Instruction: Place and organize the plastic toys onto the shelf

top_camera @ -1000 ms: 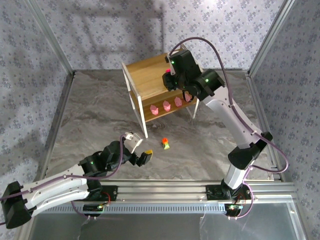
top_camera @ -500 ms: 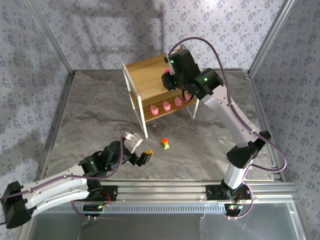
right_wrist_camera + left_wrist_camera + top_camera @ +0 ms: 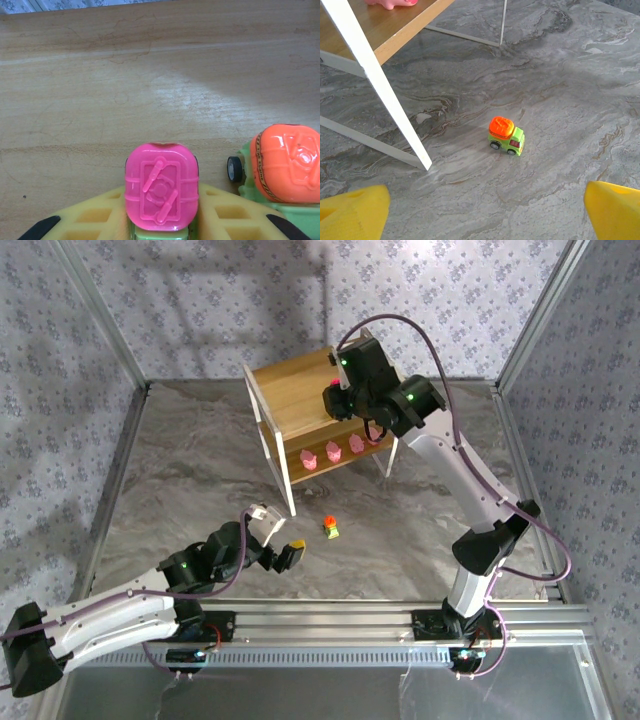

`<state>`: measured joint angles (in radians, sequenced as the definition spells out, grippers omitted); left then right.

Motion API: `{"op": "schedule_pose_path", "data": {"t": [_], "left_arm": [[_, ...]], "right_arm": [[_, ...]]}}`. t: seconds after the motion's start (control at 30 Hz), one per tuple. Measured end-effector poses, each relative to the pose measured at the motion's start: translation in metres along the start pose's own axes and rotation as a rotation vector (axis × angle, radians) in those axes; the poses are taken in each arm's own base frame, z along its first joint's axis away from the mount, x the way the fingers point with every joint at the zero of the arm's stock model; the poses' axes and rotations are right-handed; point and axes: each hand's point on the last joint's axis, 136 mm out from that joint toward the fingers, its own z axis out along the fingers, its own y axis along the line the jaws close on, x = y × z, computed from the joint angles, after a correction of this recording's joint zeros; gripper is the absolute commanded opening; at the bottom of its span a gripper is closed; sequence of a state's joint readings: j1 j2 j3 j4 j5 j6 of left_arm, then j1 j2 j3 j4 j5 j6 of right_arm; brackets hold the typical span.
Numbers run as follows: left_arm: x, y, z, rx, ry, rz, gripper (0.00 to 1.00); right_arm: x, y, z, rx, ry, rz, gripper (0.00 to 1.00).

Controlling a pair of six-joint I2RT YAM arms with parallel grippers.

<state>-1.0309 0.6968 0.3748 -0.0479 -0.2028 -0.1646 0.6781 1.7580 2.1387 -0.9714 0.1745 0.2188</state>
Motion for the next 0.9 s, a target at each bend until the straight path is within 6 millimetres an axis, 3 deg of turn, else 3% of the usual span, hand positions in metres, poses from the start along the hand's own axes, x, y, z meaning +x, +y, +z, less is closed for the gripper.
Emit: {"op": "schedule_pose_path", "data": {"t": [0.9], "left_arm": [[0.0044, 0.0001, 0.0029, -0.003, 0.019, 0.004, 0.99]], "right_arm": [[-0.0056, -0.0012, -0.0063, -0.001, -0.013, -0.007, 0.42]]}}
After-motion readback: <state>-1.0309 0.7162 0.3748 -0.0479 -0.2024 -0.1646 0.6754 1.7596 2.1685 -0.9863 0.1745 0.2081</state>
